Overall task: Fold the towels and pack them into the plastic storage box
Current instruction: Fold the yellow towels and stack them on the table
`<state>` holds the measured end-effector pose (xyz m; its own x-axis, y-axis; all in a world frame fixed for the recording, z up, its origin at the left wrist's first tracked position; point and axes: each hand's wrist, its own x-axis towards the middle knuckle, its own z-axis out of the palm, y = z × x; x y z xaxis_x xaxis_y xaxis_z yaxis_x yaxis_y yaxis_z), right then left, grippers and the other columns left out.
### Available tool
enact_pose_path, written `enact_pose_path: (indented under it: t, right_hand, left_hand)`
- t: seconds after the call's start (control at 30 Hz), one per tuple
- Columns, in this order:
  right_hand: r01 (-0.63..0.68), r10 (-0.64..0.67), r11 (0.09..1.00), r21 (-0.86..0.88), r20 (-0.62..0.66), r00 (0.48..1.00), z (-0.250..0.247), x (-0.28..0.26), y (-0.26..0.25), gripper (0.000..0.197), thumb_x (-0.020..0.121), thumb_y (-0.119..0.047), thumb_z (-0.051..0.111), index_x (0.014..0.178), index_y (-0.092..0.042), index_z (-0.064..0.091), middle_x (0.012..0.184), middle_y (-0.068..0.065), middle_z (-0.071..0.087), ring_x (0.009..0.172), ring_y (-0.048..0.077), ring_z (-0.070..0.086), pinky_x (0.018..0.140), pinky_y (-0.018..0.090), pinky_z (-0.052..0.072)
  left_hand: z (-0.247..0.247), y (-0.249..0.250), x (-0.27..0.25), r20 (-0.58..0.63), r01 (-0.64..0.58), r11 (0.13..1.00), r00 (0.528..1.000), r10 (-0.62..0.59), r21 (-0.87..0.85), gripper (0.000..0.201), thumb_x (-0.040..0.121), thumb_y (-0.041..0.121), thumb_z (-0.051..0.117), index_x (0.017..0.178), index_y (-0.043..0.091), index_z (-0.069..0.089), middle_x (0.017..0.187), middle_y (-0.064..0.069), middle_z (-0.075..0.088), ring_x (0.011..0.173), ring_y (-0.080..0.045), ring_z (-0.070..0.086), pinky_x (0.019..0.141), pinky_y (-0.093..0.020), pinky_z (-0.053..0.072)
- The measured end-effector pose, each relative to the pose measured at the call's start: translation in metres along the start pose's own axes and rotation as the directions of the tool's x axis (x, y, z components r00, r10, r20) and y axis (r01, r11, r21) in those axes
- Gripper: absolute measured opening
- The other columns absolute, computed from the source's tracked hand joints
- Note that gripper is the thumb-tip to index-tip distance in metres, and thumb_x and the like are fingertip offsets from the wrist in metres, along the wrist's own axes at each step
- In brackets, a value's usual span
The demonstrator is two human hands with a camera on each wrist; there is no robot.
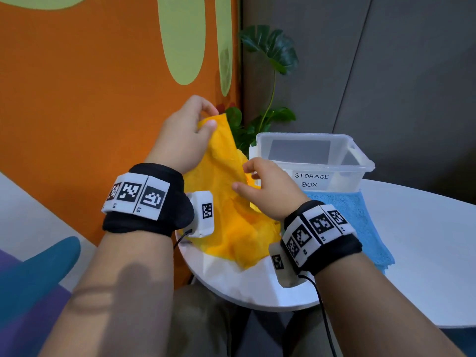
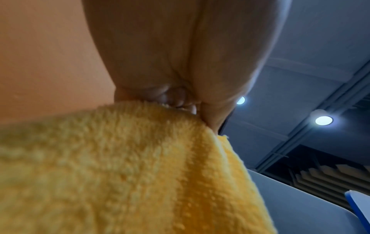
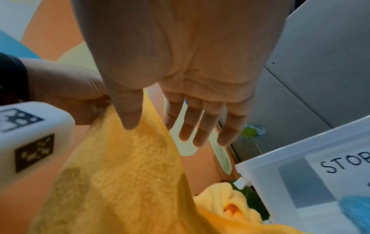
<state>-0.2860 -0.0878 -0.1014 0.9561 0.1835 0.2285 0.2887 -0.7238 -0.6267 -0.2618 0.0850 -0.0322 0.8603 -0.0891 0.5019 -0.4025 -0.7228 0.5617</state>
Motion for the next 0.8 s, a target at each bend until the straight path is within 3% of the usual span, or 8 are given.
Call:
enact_pose_path:
  t: [0.13, 0.27, 0.4, 0.53, 0.67, 0.8]
  right_hand:
    - [0.118, -0.089, 0.986, 0.121, -0.224, 0.971, -0.006, 0.004, -0.007, 0.032, 0.089, -0.044, 0.059, 0.113, -0.023, 0.055, 0.112, -0.008, 0.056, 0.098, 0.004, 0.052, 0.071, 0.012, 0.038]
    - [0.149, -0.067, 0.969, 0.195, -0.372, 0.926, -0.009, 0.006, -0.009, 0.014, 0.089, -0.034, 0.062, 0.096, -0.022, 0.059, 0.094, -0.011, 0.062, 0.085, 0.0, 0.056, 0.068, 0.014, 0.042]
    - [0.139, -0.04, 0.972, 0.19, -0.447, 0.894, -0.013, 0.005, -0.007, 0.01, 0.086, -0.031, 0.066, 0.087, -0.022, 0.06, 0.082, -0.012, 0.063, 0.08, 0.001, 0.059, 0.073, 0.023, 0.05]
    - [0.146, -0.014, 0.964, 0.222, -0.507, 0.862, -0.016, 0.004, -0.007, 0.014, 0.084, -0.03, 0.068, 0.08, -0.021, 0.059, 0.074, -0.013, 0.061, 0.072, -0.001, 0.057, 0.07, 0.023, 0.05]
    - [0.178, -0.035, 0.955, 0.237, -0.508, 0.861, -0.016, 0.003, -0.008, 0.015, 0.084, -0.029, 0.069, 0.081, -0.021, 0.057, 0.074, -0.013, 0.06, 0.071, 0.0, 0.057, 0.068, 0.023, 0.051]
    - [0.191, -0.071, 0.961, 0.2, -0.489, 0.87, -0.014, 0.002, -0.005, 0.012, 0.084, -0.025, 0.067, 0.086, -0.019, 0.056, 0.08, -0.011, 0.062, 0.078, 0.002, 0.06, 0.074, 0.026, 0.052]
  left_hand:
    - [0.008, 0.004, -0.001, 0.095, -0.066, 0.997, 0.993, 0.069, -0.032, 0.008, 0.096, 0.025, 0.053, 0.103, 0.024, 0.049, 0.079, 0.011, 0.052, 0.072, -0.005, 0.048, 0.059, -0.023, 0.032]
    - [0.013, 0.009, -0.004, 0.158, -0.126, 0.992, 0.979, 0.129, -0.03, 0.004, 0.096, 0.024, 0.053, 0.099, 0.025, 0.05, 0.077, 0.009, 0.055, 0.071, -0.003, 0.048, 0.059, -0.019, 0.035]
    - [0.015, 0.014, -0.006, 0.175, -0.158, 0.986, 0.97, 0.167, -0.061, 0.006, 0.096, 0.021, 0.053, 0.101, 0.025, 0.053, 0.094, 0.01, 0.059, 0.087, -0.005, 0.052, 0.067, -0.009, 0.036]
    - [0.016, 0.018, -0.007, 0.178, -0.2, 0.978, 0.962, 0.209, -0.066, 0.011, 0.092, 0.021, 0.06, 0.101, 0.026, 0.057, 0.092, 0.02, 0.057, 0.086, 0.007, 0.052, 0.067, -0.001, 0.035]
    - [0.017, 0.019, -0.005, 0.103, -0.227, 0.971, 0.967, 0.234, -0.074, 0.013, 0.093, 0.017, 0.058, 0.095, 0.03, 0.058, 0.091, 0.021, 0.058, 0.09, 0.0, 0.054, 0.07, -0.003, 0.036]
    - [0.015, 0.021, -0.005, 0.072, -0.268, 0.959, 0.959, 0.274, -0.089, 0.015, 0.095, 0.016, 0.053, 0.097, 0.03, 0.058, 0.091, 0.021, 0.058, 0.088, 0.002, 0.053, 0.072, -0.003, 0.035]
